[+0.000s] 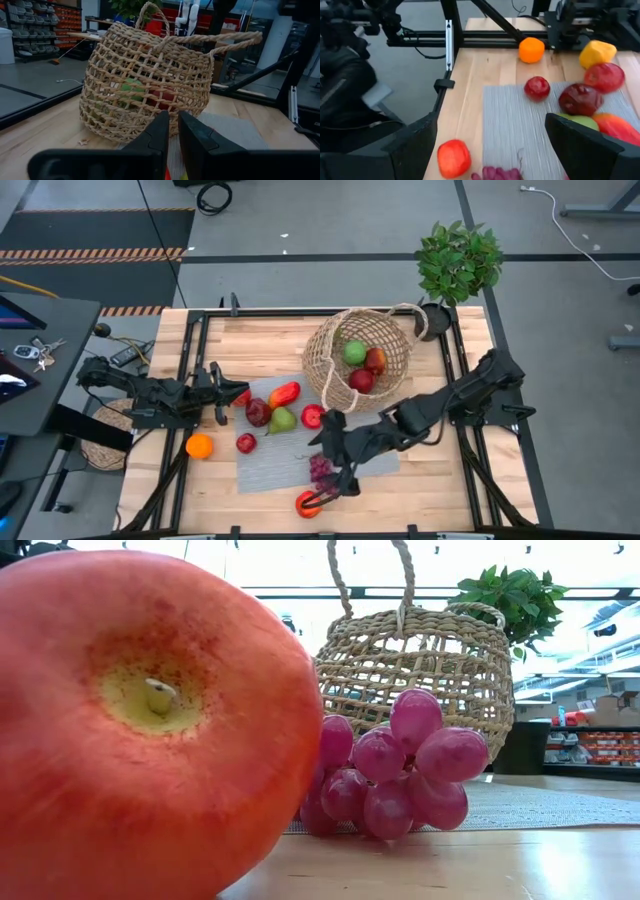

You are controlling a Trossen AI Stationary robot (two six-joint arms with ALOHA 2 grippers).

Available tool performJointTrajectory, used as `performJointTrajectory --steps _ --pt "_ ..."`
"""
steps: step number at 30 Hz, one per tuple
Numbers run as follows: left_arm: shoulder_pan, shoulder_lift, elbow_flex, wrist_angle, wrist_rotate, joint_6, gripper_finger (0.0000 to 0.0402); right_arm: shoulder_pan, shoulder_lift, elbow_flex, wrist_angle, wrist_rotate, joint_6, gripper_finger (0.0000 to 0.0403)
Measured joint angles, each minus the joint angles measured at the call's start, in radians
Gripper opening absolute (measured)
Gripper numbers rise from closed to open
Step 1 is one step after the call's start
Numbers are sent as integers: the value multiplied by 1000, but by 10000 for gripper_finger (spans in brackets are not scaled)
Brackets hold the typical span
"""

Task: Build produce basket
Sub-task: Put the red apple into the brown basket

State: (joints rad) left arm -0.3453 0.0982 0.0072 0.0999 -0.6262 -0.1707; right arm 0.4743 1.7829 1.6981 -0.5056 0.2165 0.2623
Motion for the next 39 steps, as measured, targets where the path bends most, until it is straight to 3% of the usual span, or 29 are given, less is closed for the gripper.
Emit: performJointTrajectory --steps 10,25,34,39 --pt "0 0 0 0 0 0 48 -20 176 0 230 -7 -47 373" --pt "0 0 0 0 0 0 48 -88 366 0 510 64 -36 368" --pt "0 0 0 0 0 0 48 -80 361 1 461 140 -58 368" --pt "0 0 0 0 0 0 48 -81 362 1 263 349 -50 368"
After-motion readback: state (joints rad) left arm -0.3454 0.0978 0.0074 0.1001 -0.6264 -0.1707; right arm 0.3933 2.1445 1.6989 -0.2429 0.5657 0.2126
